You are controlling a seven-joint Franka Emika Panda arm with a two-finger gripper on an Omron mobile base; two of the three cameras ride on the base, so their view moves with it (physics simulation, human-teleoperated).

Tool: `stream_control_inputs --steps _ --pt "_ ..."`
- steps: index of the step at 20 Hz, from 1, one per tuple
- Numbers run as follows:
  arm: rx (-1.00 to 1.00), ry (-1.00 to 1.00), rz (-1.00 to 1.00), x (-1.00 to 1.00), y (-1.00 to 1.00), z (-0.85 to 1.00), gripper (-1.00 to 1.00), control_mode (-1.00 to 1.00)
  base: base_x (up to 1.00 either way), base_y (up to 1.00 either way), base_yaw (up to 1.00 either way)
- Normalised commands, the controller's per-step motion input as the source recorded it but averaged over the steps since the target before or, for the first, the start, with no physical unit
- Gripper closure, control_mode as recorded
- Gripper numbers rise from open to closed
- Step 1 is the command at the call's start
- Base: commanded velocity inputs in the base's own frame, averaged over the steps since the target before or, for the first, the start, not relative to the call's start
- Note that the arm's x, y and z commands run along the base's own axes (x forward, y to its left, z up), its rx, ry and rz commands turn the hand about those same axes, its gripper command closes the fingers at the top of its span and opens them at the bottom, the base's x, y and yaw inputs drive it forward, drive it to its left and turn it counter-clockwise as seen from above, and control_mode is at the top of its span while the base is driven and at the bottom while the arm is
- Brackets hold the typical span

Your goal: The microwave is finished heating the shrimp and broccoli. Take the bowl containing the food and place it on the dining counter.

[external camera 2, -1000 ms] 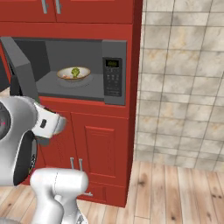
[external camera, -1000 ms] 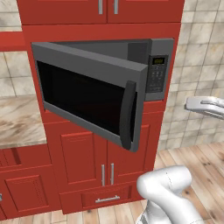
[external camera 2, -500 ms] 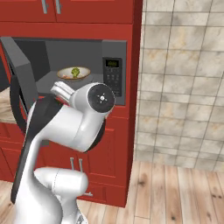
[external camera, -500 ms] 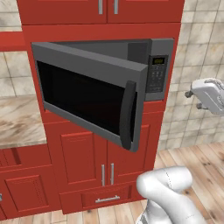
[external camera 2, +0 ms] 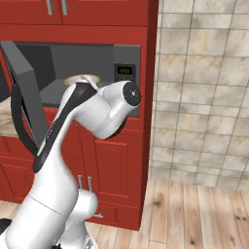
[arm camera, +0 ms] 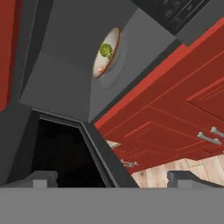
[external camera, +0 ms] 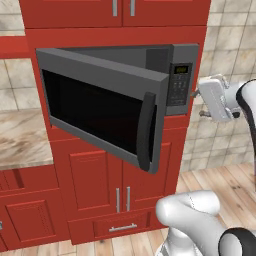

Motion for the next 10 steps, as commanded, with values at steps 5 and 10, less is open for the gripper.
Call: stream_control_inputs --steps 5,10 --pt "0.13 0.11 0.13 0.46 0.75 -0.02 -1.0 -1.0 0.0 0.0 0.0" --pt "0.1 0.05 0.22 0.01 1.0 0.0 -1.0 -1.0 0.0 0.0 0.0"
